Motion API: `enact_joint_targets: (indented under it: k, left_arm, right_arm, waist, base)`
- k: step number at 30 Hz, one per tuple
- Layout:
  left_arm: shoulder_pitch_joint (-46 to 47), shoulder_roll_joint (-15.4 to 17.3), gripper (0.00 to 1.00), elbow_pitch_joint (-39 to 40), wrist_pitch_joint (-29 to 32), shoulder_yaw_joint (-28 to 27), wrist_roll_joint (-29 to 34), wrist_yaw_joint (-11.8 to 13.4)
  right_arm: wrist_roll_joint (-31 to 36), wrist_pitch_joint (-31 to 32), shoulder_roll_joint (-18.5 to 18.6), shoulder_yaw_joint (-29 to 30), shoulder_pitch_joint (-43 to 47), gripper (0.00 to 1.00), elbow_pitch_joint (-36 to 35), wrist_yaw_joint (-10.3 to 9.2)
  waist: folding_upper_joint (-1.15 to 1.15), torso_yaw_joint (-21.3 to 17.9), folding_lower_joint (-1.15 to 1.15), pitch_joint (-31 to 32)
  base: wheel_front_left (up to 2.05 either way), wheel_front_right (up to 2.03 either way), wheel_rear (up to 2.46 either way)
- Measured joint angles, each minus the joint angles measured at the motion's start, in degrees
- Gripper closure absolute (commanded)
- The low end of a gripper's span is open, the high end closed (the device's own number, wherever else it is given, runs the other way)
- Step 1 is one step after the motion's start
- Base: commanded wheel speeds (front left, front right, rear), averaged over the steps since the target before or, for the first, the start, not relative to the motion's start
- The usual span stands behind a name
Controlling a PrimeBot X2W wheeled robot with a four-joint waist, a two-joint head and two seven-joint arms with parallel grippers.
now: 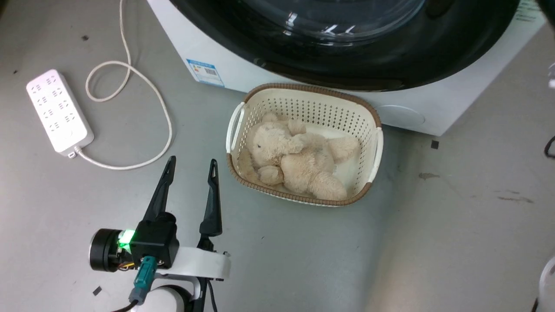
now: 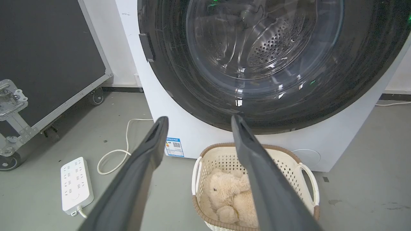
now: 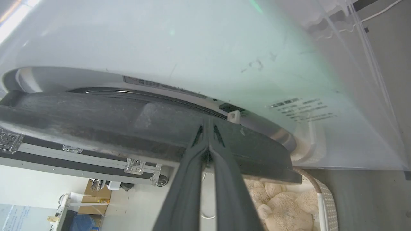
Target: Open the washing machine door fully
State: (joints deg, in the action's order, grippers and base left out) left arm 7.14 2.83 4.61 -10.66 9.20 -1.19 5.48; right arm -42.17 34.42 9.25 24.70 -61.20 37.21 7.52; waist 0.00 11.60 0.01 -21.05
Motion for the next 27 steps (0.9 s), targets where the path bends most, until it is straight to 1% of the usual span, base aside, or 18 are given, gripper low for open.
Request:
enact_joint_targets:
  k: [8,15,23,27]
  left_arm:
    - [0.68,0.00,0.00,0.27,-0.91,1.18,-0.11,0.67]
    - [1.52,0.00,0.00,0.31,-1.59,1.78,-0.42,1.45]
    - [1.76,0.01,0.00,0.30,-2.60,2.54,-0.42,1.64]
    - [1.75,0.08,0.00,0.10,-3.12,2.59,-0.42,1.65]
  right_arm:
    - [-0.47,5.52,0.85,3.48,-6.43,1.00,5.33,-0.01]
    - [-1.16,11.76,1.64,6.14,-8.49,1.00,7.67,-0.01]
    - [-2.33,19.44,-0.15,10.28,-8.37,1.00,8.98,-0.01]
    - [-2.35,24.39,-2.27,11.48,-6.65,1.00,8.56,-0.01]
  waist:
    - [0.00,1.12,0.00,-1.99]
    - [0.00,1.57,0.00,-2.57]
    - [0.00,1.70,0.00,-1.64]
    - [0.00,1.53,0.00,-0.13]
  base:
    - [0.00,0.00,0.00]
    - [0.00,0.00,0.00]
    - [0.00,0.00,0.00]
    - [0.00,0.00,0.00]
